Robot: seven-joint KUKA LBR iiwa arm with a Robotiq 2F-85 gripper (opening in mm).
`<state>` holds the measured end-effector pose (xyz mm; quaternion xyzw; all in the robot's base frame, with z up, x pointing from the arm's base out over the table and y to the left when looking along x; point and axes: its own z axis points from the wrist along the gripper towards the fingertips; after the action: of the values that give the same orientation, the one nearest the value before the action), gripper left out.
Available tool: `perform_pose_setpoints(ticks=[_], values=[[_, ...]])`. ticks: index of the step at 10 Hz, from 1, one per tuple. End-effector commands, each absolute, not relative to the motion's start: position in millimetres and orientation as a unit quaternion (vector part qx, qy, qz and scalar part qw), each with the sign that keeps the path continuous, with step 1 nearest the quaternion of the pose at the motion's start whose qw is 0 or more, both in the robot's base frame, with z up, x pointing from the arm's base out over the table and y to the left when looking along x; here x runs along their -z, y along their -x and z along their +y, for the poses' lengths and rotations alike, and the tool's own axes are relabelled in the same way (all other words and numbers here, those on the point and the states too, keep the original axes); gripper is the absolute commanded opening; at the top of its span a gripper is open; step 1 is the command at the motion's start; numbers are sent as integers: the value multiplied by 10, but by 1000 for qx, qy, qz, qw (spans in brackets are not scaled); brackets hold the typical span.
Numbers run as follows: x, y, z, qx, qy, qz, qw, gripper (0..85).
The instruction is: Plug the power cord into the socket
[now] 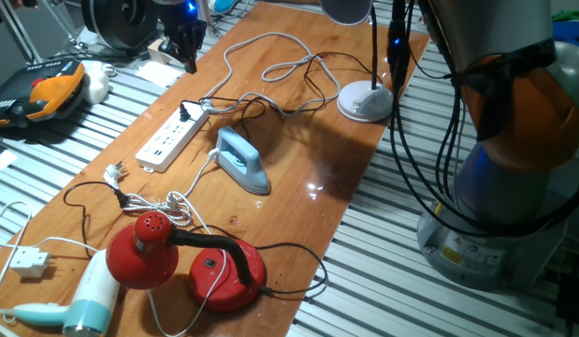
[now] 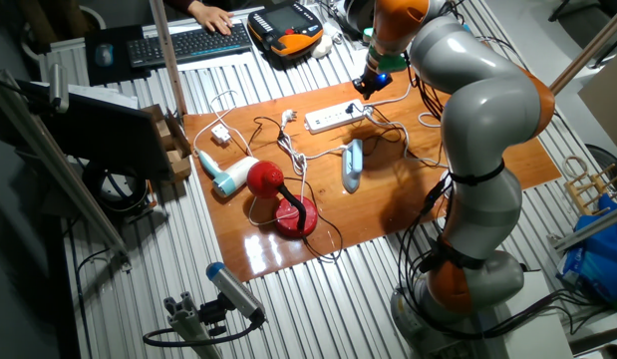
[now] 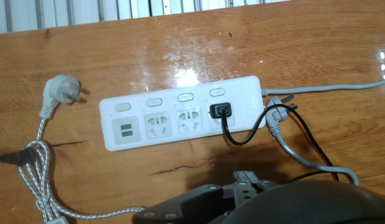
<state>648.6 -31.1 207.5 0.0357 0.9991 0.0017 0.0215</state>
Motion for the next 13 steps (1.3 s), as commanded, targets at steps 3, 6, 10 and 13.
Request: perform_pose_setpoints(ticks=[3, 6, 10, 13], values=[[-2075, -6483, -309, -3, -37, 999, 22, 0], [-2071, -6476, -303, -5, -39, 999, 21, 0], [-2063, -6468, -293, -11, -32, 999, 18, 0], [-2050, -6458, -282, -11, -36, 999, 18, 0]])
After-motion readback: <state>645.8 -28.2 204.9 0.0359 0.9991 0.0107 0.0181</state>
